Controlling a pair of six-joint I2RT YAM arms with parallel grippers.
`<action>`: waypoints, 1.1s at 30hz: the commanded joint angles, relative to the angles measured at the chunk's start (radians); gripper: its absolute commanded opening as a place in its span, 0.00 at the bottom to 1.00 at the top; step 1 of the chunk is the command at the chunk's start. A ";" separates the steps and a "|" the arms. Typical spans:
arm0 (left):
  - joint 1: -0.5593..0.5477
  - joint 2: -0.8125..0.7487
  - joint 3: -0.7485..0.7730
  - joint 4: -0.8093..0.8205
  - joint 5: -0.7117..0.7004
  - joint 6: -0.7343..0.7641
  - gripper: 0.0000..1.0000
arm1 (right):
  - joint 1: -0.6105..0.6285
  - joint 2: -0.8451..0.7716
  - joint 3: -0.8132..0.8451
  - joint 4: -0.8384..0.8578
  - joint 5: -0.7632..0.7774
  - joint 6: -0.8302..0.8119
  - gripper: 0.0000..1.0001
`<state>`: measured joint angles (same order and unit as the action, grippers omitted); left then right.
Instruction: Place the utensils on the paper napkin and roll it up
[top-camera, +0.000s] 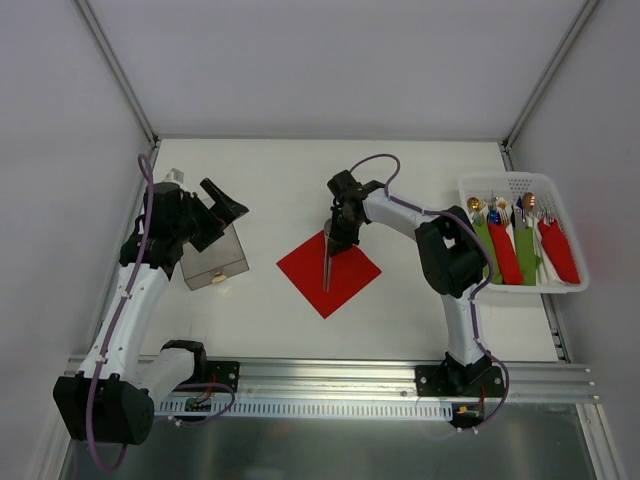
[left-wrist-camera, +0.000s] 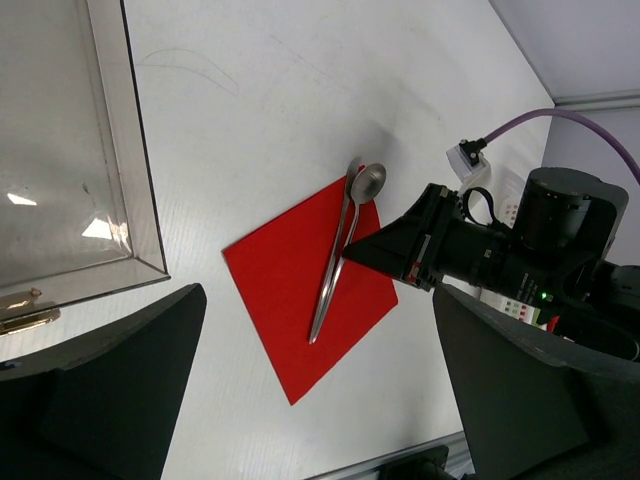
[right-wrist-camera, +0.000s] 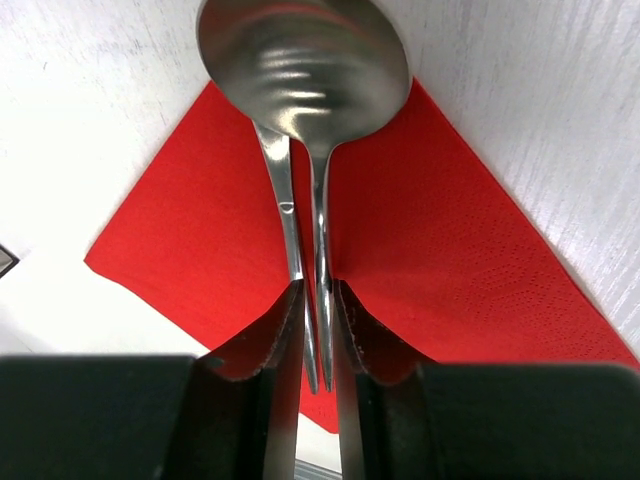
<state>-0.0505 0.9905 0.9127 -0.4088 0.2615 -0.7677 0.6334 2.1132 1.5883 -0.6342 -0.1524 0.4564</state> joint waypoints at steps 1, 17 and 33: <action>0.008 -0.001 0.043 -0.012 0.024 0.024 0.99 | 0.000 -0.012 -0.001 -0.009 -0.032 0.027 0.20; 0.008 0.169 0.190 -0.012 0.225 0.173 0.99 | -0.072 -0.300 0.087 -0.174 -0.288 -0.698 0.73; 0.009 0.171 0.181 -0.012 0.211 0.136 0.99 | 0.164 -0.453 -0.178 -0.150 0.093 -1.012 0.99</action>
<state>-0.0505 1.1961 1.0931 -0.4099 0.4629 -0.6331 0.7971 1.7435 1.4185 -0.8024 -0.0216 -0.5293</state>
